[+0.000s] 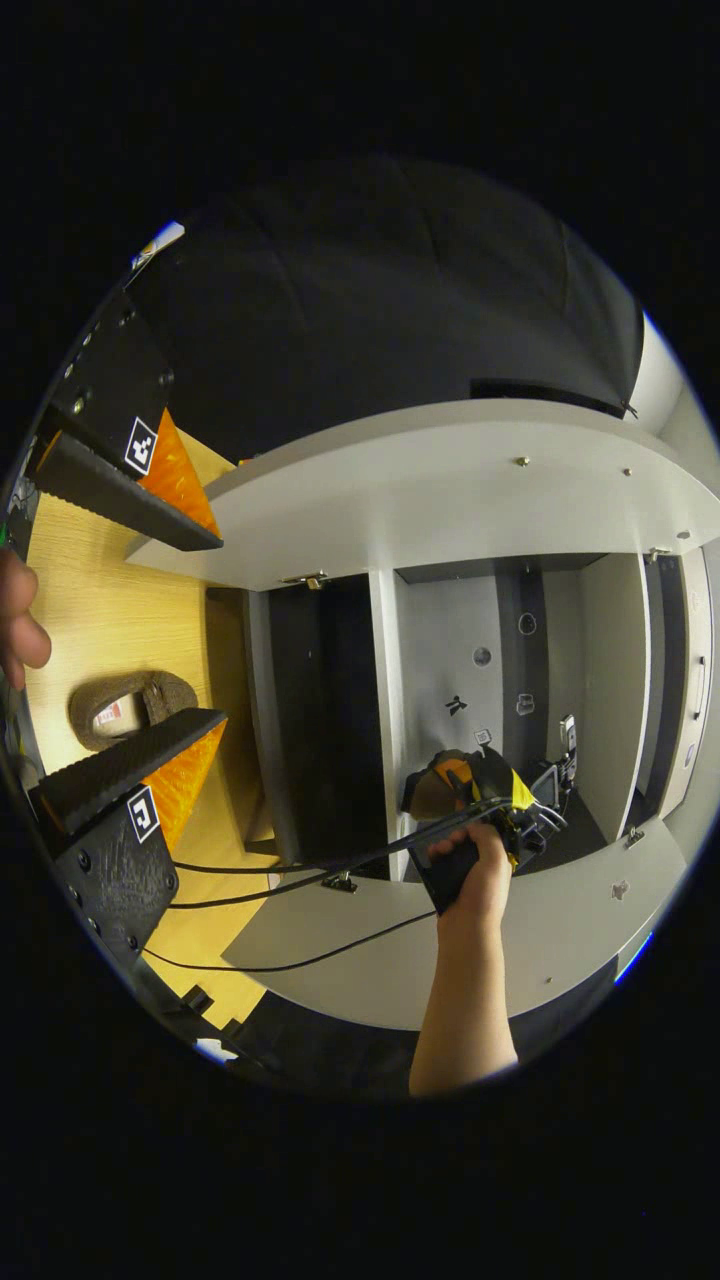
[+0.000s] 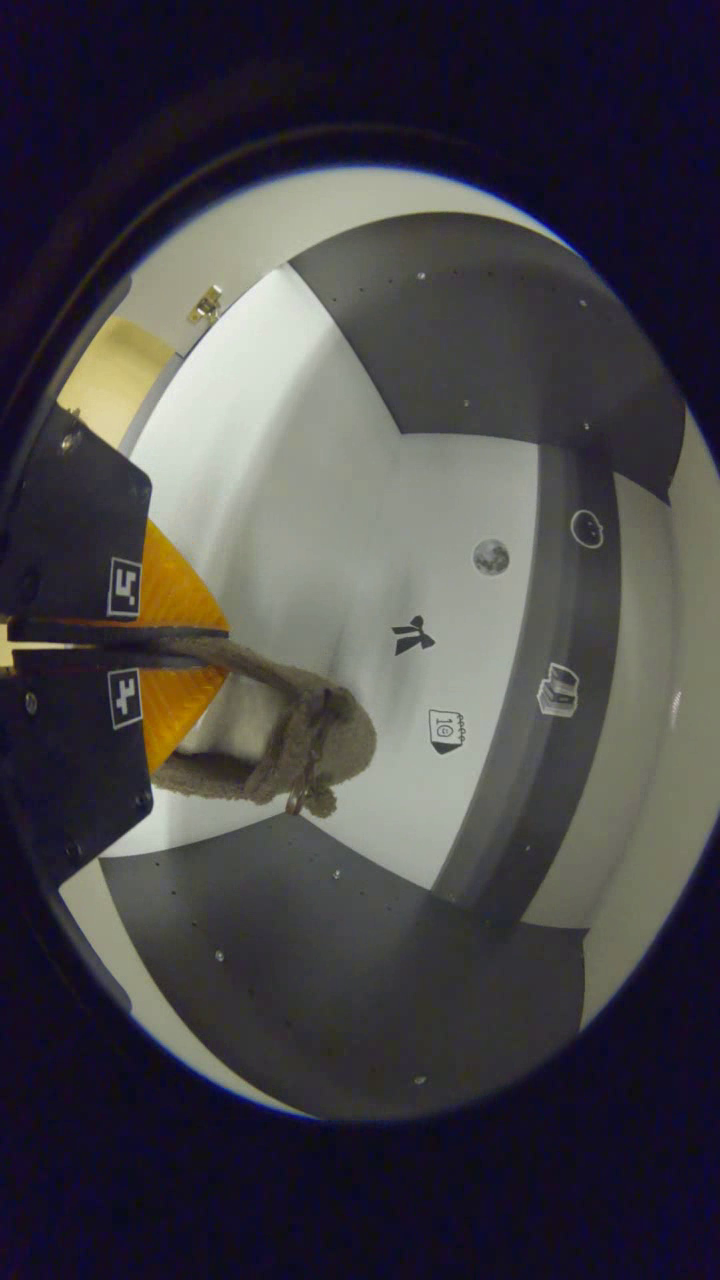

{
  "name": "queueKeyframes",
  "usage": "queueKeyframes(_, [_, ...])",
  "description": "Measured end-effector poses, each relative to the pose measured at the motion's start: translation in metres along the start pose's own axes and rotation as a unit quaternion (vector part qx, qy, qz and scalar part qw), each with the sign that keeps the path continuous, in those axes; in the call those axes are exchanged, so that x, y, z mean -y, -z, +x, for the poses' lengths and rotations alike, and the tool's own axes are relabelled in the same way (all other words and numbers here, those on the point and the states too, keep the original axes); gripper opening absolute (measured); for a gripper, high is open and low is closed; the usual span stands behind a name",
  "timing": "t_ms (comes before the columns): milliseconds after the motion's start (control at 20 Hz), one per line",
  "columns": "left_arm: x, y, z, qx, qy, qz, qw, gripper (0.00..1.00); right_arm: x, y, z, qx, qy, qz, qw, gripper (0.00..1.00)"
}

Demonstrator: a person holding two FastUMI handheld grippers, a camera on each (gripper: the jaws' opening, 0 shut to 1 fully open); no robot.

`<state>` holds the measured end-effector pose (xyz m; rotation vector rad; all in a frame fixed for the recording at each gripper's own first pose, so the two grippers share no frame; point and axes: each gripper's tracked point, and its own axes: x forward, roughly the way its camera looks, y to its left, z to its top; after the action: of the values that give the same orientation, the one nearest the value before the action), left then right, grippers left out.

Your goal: Grab one shoe with the right hand and put it into the shoe cabinet, grab the other shoe with the left hand and put it into the shoe cabinet; then close the right door with the right hand and the left door with the left hand.

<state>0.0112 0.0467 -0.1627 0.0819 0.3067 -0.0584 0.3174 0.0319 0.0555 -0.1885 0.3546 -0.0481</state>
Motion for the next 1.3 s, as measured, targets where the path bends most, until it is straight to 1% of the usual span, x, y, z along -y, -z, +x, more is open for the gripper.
queueKeyframes(150, [-0.002, 0.005, 0.000, -0.008, -0.004, -0.006, 1.000, 0.97, 0.000, -0.004, 0.005, 0.001, 0.004, -0.011, 1.000, 0.06])
queueKeyframes(250, [-0.001, 0.005, 0.001, -0.008, -0.003, -0.008, 1.000, 0.97, 0.001, -0.013, 0.000, 0.021, 0.003, -0.014, 1.000, 0.14])
queueKeyframes(300, [0.000, 0.004, 0.001, -0.006, -0.002, -0.007, 1.000, 0.97, 0.000, -0.016, -0.007, 0.029, -0.003, -0.016, 0.999, 0.24])
queueKeyframes(350, [0.002, 0.003, 0.002, -0.005, 0.001, -0.007, 1.000, 0.97, 0.000, -0.017, -0.015, 0.036, -0.006, -0.016, 0.999, 0.32])
queueKeyframes(400, [0.004, 0.001, 0.002, -0.004, 0.003, -0.007, 1.000, 0.97, 0.005, -0.018, -0.022, 0.042, 0.000, -0.012, 0.999, 0.42])
queueKeyframes(450, [0.009, -0.001, 0.004, -0.002, 0.007, -0.006, 1.000, 0.97, 0.008, -0.018, -0.031, 0.047, -0.001, -0.003, 0.999, 0.42])
queueKeyframes(500, [0.012, -0.002, 0.006, 0.000, 0.012, -0.006, 1.000, 0.97, 0.010, -0.016, -0.041, 0.051, -0.007, 0.010, 0.999, 0.51])
queueKeyframes(550, [0.015, -0.003, 0.007, 0.000, 0.015, -0.005, 1.000, 0.97, 0.011, -0.013, -0.053, 0.055, -0.015, 0.021, 0.998, 0.54])
queueKeyframes(600, [0.018, -0.003, 0.008, 0.001, 0.019, -0.003, 1.000, 0.97, 0.014, -0.011, -0.065, 0.061, -0.019, 0.028, 0.998, 0.63])
queueKeyframes(650, [0.021, -0.003, 0.010, 0.004, 0.023, -0.003, 1.000, 0.97, 0.018, -0.011, -0.080, 0.073, -0.022, 0.034, 0.997, 0.55])
queueKeyframes(750, [0.031, 0.001, 0.011, 0.000, 0.037, -0.001, 0.999, 0.97, 0.027, -0.011, -0.113, 0.109, -0.023, 0.044, 0.993, 0.57])
queueKeyframes(800, [0.035, 0.005, 0.012, -0.003, 0.042, 0.002, 0.999, 0.97, 0.032, -0.011, -0.136, 0.133, -0.022, 0.048, 0.990, 0.65])
queueKeyframes(850, [0.039, 0.009, 0.014, -0.005, 0.046, 0.005, 0.999, 0.97, 0.035, -0.014, -0.160, 0.164, -0.023, 0.046, 0.985, 0.70])
queueKeyframes(900, [0.042, 0.014, 0.016, -0.008, 0.049, 0.007, 0.999, 0.97, 0.040, -0.015, -0.184, 0.194, -0.021, 0.043, 0.980, 0.68])
queueKeyframes(950, [0.047, 0.022, 0.018, -0.015, 0.055, 0.010, 0.998, 0.97, 0.045, -0.011, -0.204, 0.218, -0.009, 0.042, 0.975, 0.75])
queueKeyframes(1050, [0.051, 0.038, 0.026, -0.023, 0.056, 0.016, 0.998, 0.97, 0.043, 0.010, -0.241, 0.238, -0.004, 0.057, 0.970, 0.92])
queueKeyframes(1150, [0.058, 0.063, 0.037, -0.046, 0.064, 0.013, 0.997, 0.97, 0.039, 0.041, -0.261, 0.235, 0.000, 0.058, 0.970, 0.93])
queueKeyframes(1250, [0.060, 0.086, 0.053, -0.071, 0.063, -0.010, 0.995, 0.97, 0.040, 0.081, -0.267, 0.198, 0.018, 0.053, 0.979, 0.94])
queueKeyframes(1300, [0.062, 0.098, 0.060, -0.087, 0.065, -0.026, 0.994, 0.97, 0.034, 0.101, -0.271, 0.173, 0.013, 0.066, 0.983, 0.95])
